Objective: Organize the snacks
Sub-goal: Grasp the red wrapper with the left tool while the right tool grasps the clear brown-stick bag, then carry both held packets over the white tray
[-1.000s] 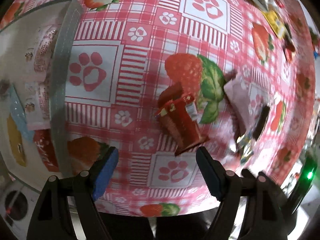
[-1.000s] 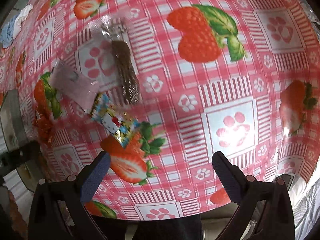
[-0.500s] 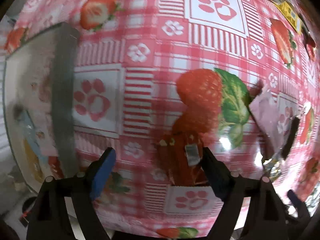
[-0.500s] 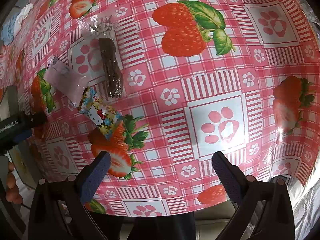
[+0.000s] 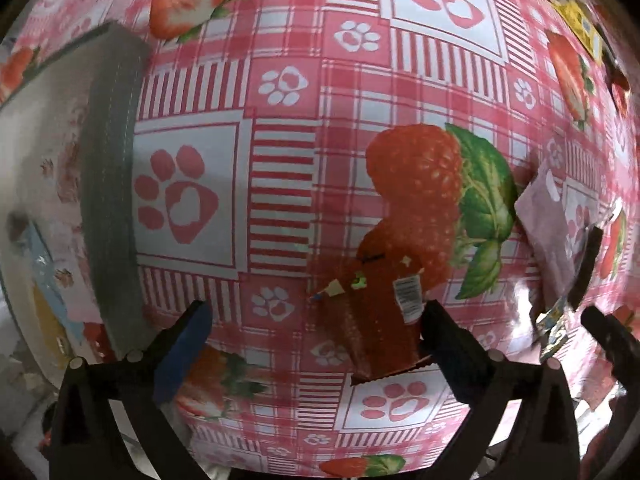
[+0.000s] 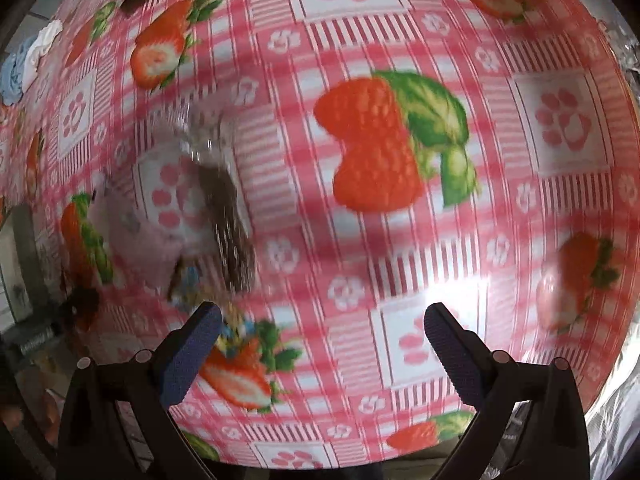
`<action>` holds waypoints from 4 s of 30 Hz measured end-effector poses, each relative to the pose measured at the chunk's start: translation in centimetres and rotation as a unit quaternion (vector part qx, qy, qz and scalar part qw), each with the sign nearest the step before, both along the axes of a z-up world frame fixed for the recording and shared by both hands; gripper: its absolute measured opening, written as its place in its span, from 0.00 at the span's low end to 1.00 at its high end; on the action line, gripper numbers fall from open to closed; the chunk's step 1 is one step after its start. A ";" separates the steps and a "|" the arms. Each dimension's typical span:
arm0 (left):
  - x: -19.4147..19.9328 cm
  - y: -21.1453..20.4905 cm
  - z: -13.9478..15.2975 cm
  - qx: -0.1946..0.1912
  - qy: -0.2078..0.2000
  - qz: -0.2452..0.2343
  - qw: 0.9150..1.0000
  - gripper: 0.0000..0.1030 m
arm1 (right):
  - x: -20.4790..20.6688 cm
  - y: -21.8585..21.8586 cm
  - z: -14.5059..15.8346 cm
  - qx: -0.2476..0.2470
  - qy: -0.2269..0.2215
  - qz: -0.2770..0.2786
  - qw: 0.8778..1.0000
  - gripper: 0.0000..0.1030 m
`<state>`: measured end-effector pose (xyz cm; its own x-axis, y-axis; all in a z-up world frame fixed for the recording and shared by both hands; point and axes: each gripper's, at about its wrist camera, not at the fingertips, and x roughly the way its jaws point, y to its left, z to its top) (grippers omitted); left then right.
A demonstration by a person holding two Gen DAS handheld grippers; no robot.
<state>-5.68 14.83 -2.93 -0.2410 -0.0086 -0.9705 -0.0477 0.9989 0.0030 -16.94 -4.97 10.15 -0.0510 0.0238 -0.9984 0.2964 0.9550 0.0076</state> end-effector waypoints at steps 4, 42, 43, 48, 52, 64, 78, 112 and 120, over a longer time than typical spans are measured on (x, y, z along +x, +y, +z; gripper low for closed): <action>0.4 0.1 -0.4 -0.001 0.004 -0.004 1.000 1.00 | 1.7 -0.5 0.0 -0.002 -0.002 0.002 1.000 0.99; -3.3 1.9 3.5 -0.003 -0.018 -0.009 1.000 1.00 | 5.2 -0.1 -0.1 -0.011 0.011 0.028 0.999 1.00; -3.3 1.9 3.5 -0.003 -0.016 -0.009 1.000 1.00 | 5.3 -0.1 -0.1 -0.010 0.015 0.031 0.999 1.00; -3.1 1.4 3.6 0.001 -0.009 -0.022 1.000 0.98 | 5.1 0.6 -0.3 -0.012 0.015 0.054 0.998 1.00; -3.4 0.4 4.1 0.001 -0.020 -0.051 0.999 0.88 | 4.7 2.4 0.2 -0.020 0.013 0.102 0.994 0.86; -4.0 0.2 7.1 -0.016 -0.057 -0.082 0.995 0.36 | 4.3 2.9 2.0 0.003 -0.012 0.081 0.997 0.26; -4.7 4.1 13.6 -0.037 -0.108 -0.078 0.990 0.36 | 2.2 2.9 6.9 0.035 -0.037 0.067 0.996 0.26; -8.1 21.2 15.4 -0.003 -0.138 0.082 0.987 0.36 | 5.9 31.2 8.9 0.070 -0.046 0.318 0.944 0.26; -10.0 23.9 13.4 0.002 -0.104 0.111 0.988 0.36 | 5.6 37.1 7.0 0.097 -0.021 0.341 0.935 0.27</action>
